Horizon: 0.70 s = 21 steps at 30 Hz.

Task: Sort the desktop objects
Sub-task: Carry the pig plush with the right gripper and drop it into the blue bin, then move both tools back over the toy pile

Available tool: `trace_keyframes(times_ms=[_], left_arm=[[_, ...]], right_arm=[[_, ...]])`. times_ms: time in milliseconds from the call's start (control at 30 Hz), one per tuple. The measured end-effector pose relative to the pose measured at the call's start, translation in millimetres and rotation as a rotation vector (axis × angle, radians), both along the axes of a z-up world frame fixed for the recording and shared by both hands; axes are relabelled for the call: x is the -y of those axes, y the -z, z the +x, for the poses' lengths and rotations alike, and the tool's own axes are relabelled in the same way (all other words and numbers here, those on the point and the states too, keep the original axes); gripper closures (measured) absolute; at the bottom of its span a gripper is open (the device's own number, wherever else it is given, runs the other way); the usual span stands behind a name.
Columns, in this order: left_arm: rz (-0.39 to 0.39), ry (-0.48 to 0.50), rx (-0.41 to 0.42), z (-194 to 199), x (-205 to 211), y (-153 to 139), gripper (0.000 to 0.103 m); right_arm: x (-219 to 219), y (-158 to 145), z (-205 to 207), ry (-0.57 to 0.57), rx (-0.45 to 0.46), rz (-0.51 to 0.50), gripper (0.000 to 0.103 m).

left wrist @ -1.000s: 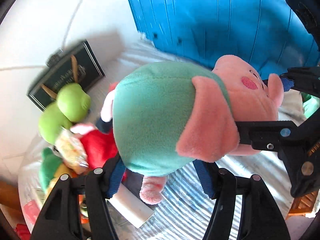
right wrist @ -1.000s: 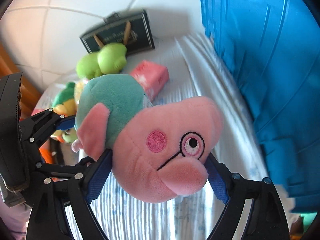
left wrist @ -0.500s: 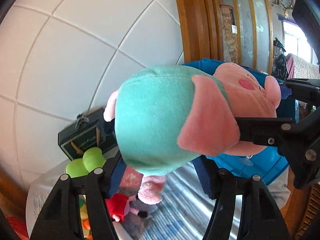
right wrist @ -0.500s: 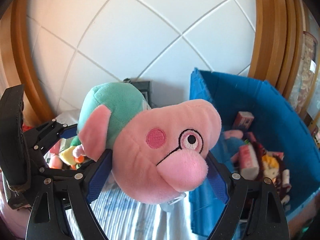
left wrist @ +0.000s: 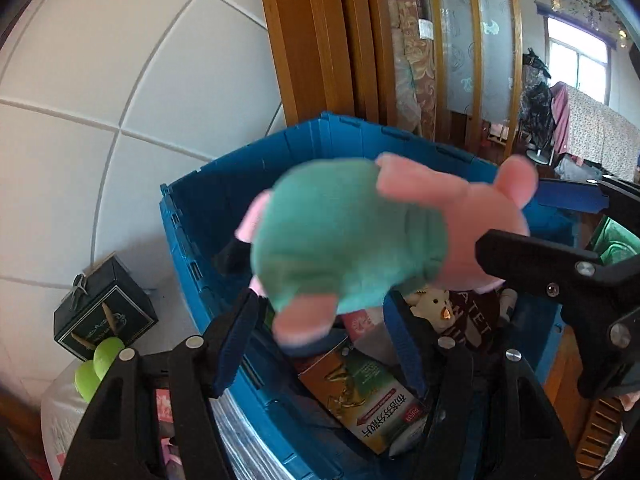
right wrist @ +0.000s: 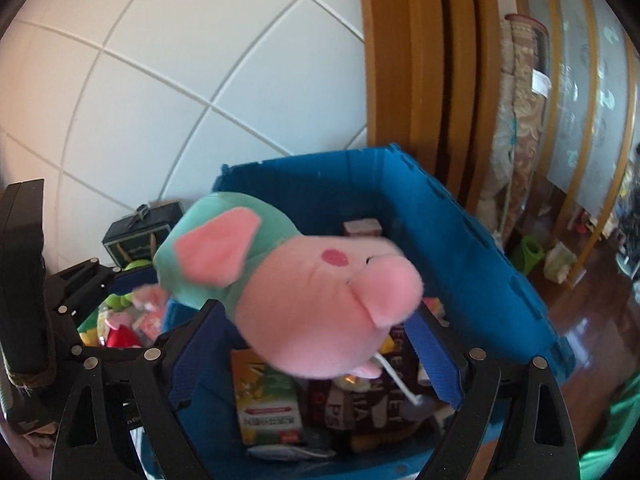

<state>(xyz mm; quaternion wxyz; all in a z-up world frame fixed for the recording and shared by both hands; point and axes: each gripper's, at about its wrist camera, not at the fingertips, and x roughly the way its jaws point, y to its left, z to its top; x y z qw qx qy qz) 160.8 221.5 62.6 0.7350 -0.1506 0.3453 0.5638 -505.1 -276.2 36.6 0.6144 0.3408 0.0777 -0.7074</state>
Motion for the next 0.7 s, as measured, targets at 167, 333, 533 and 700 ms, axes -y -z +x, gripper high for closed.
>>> trace_keyframes(times_ms=[167,333,533,700], left_arm=[[-0.02,0.019,-0.035,14,2,11,0.04],[0.006,0.03,-0.018,9,24,10,0.038],[0.073,-0.041,0.06,-39,65,5,0.038],[0.083,-0.12,0.121,-113,103,17,0.036]], right_arm=[[-18,34,-30,0.051,0.004,0.067,0.01],[-22,41,-27,0.069,-0.031,0.08,0.0],[-31,30,1,0.065,-0.079,0.018,0.0],[-35,6,52,0.013,-0.063,-0.101,0.0]])
